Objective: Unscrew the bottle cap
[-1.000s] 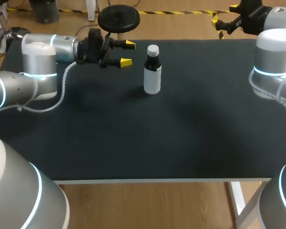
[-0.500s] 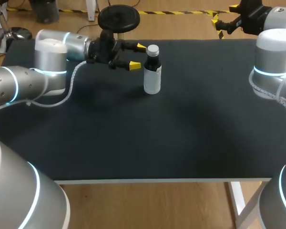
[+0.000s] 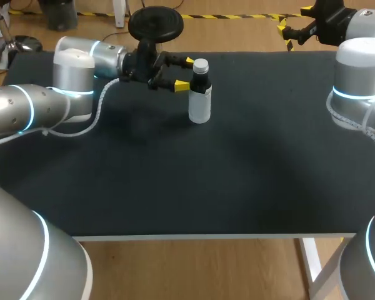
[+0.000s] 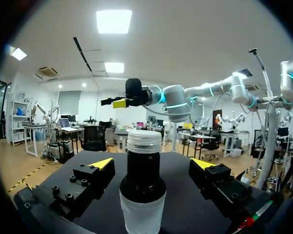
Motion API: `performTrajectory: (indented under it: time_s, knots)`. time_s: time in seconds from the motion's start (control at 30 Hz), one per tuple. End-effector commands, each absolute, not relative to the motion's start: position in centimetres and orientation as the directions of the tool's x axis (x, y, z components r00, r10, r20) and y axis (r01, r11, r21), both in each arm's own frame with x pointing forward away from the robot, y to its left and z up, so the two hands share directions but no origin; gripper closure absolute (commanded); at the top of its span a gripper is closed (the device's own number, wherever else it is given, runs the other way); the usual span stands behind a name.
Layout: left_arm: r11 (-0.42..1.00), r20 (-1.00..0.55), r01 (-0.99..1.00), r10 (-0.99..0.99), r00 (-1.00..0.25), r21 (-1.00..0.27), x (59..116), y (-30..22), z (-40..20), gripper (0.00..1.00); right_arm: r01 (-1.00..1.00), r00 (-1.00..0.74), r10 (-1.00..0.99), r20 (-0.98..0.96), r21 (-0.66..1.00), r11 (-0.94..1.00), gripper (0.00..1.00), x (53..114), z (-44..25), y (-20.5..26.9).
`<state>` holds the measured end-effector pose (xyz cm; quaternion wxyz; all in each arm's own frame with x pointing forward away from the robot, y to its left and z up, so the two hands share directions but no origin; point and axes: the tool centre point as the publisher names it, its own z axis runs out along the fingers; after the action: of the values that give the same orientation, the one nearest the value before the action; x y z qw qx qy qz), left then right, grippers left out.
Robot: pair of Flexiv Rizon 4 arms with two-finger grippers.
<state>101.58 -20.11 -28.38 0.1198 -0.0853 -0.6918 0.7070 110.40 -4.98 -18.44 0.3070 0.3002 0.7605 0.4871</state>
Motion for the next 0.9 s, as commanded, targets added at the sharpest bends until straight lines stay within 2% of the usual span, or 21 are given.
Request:
performTrajectory:
  time_s: [0.03, 0.9]
  knots:
    - [-0.015, 0.045, -0.053, 0.339, -0.94, -0.998, 102.2, -20.7, -28.7, 0.0, 0.156, -0.632, 0.755, -0.174, 0.926, 0.344, 0.0, 110.4, -18.5, -5.0]
    - [-0.013, 0.039, -0.048, 0.384, -0.923, -0.999, 101.7, -22.9, -28.6, 0.0, 0.156, -0.632, 0.755, -0.174, 0.926, 0.344, 0.0, 110.4, -18.5, -5.0]
